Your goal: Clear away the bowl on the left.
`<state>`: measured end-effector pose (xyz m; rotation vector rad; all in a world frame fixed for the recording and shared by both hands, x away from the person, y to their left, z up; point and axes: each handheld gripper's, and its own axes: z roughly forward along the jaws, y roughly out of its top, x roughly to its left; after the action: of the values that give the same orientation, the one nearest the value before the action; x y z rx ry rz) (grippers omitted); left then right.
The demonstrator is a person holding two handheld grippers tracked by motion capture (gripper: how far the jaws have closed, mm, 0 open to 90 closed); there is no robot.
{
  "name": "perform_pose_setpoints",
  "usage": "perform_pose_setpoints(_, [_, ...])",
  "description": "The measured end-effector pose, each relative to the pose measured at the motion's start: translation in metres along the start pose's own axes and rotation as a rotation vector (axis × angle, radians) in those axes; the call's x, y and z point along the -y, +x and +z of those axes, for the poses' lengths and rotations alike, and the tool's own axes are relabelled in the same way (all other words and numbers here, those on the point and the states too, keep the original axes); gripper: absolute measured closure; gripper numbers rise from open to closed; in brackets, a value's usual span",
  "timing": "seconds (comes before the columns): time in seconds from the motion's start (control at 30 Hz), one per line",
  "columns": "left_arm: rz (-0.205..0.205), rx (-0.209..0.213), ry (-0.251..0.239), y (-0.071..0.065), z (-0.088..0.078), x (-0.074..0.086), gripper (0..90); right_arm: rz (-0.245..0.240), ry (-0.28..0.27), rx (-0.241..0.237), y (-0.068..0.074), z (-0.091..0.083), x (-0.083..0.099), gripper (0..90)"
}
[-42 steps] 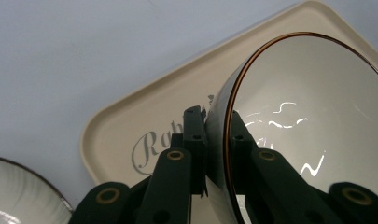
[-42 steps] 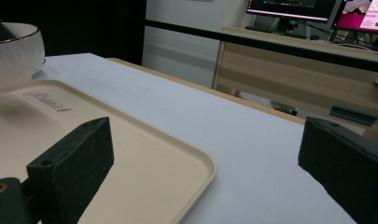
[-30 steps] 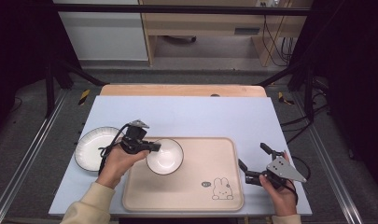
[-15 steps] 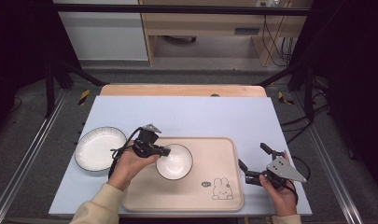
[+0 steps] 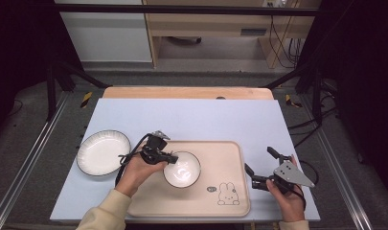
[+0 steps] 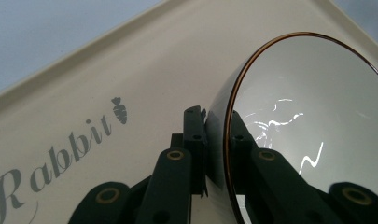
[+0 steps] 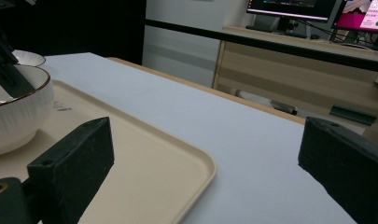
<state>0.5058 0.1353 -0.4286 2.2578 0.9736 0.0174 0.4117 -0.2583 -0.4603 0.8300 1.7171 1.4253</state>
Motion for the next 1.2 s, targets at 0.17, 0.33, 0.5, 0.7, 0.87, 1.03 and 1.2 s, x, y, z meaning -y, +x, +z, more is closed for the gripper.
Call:
perform_pose_setpoints(0.17, [0.001,0.001,0.012,0.001,0.005,0.001,82.4,0.001,0.000,-0.007,0.000,0.000,0.000,4.0])
perform_pose_setpoints(0.33, [-0.014,0.005,0.004,0.001,0.007,0.001,82.4,-0.002,0.004,-0.009,0.001,0.001,0.000,3.8])
perform_pose_setpoints(0.5, [-0.022,0.012,0.006,0.002,0.008,0.001,82.4,0.001,0.006,-0.007,0.001,0.001,0.000,3.7])
perform_pose_setpoints(0.7, [-0.033,0.018,0.007,0.004,0.009,0.000,82.4,0.000,0.007,-0.007,0.001,0.001,0.000,3.7])
perform_pose_setpoints(0.87, [-0.039,0.020,0.007,0.004,0.010,-0.001,82.4,0.002,0.009,-0.007,0.001,0.001,0.000,3.7])
perform_pose_setpoints(1.03, [-0.033,0.020,0.013,0.005,0.011,-0.001,82.5,0.003,0.008,-0.008,0.001,0.001,0.001,3.7])
perform_pose_setpoints(1.2, [-0.041,0.018,0.011,0.006,0.013,-0.001,82.5,0.004,0.009,-0.009,0.001,0.001,0.001,3.7])
